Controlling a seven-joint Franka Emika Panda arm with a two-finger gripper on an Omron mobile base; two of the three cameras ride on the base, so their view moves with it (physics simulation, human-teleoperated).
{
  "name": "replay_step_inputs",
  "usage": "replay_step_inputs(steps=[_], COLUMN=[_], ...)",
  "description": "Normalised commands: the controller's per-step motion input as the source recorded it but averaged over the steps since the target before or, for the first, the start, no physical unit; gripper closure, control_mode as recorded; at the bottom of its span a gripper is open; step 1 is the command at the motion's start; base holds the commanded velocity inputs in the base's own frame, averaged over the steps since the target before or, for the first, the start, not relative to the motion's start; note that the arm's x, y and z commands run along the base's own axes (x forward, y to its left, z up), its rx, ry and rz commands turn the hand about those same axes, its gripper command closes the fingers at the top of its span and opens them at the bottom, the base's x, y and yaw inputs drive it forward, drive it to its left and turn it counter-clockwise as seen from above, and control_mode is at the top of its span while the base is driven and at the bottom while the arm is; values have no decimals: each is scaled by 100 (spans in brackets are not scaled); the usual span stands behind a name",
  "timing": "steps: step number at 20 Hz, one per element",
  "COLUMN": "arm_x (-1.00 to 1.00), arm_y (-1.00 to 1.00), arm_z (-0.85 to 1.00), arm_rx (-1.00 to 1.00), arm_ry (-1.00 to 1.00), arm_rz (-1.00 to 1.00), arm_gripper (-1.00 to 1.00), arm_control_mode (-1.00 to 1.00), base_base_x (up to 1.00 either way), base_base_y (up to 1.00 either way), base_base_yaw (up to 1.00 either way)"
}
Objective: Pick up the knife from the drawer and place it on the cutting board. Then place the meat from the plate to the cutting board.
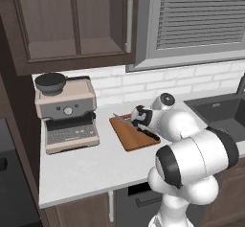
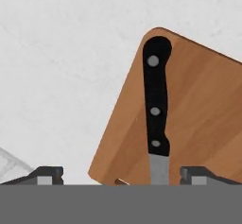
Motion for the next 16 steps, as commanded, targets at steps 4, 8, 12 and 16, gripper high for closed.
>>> replay_step_inputs(steps=[4, 8, 12, 16], arm_x=[-32, -31, -46, -66], arm_y=[-24, -19, -7, 0], arm_z=[90, 100, 77, 35], arm_rx=[13, 8, 2, 0], arm_ry=[2, 11, 17, 7], arm_rz=[-1, 0, 0, 1], arm_gripper=[-100, -100, -100, -100], arm_control_mode=[-100, -100, -100, -100], base_base_x=[0, 0, 0, 0], base_base_y=[0, 0, 0, 0], base_base_yaw=[0, 0, 0, 0])
